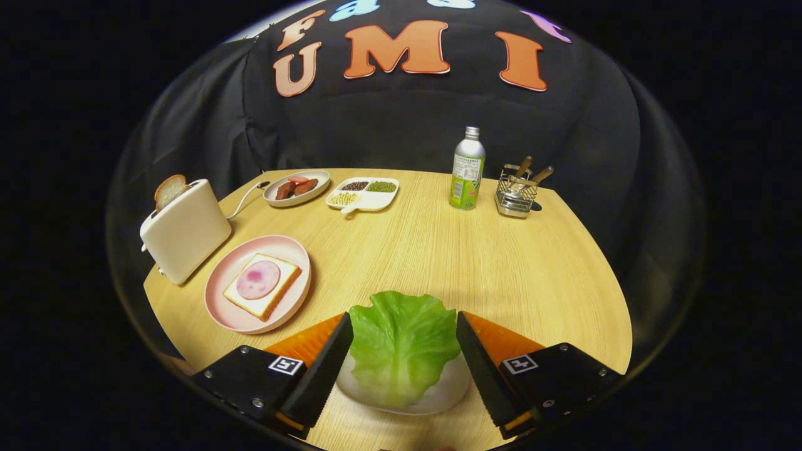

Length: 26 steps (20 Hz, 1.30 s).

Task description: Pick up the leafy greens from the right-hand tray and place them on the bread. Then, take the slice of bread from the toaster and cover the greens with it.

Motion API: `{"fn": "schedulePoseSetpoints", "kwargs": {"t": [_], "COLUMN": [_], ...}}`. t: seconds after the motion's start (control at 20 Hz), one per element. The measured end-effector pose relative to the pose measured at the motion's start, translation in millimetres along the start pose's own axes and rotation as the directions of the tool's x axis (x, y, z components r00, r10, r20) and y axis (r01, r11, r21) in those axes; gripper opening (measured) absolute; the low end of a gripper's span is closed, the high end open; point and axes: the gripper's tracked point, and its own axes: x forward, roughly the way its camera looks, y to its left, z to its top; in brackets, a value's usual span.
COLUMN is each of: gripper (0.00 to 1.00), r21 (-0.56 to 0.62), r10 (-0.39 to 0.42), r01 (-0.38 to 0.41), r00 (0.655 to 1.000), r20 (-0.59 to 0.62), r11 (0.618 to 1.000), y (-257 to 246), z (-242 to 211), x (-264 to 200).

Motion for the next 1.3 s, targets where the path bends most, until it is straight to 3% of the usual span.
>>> {"fn": "schedulePoseSetpoints", "kwargs": {"t": [0.5,0.7,1.1,1.2,1.25,1.3], "gripper": [0.99,0.92,0.61,0.42,0.28,0.24], "r21": [-0.026,-0.035,-0.001,0.023,0.032,0.041], "r10": [-0.01,-0.028,-0.013,-0.025,-0.029,-0.032], "r01": [0.006,0.021,0.013,0.032,0.039,0.044], "r00": [0.987,0.976,0.965,0.964,0.965,0.965], "r20": [-0.162,-0.216,-0.262,-0.265,-0.262,-0.259], "r11": [1.0,0.999,1.0,0.999,0.999,0.998], "y": [3,1,9,4,3,2], "z": [-35,-47,-52,-53,-52,-52], "x": [24,31,32,33,33,33]}}
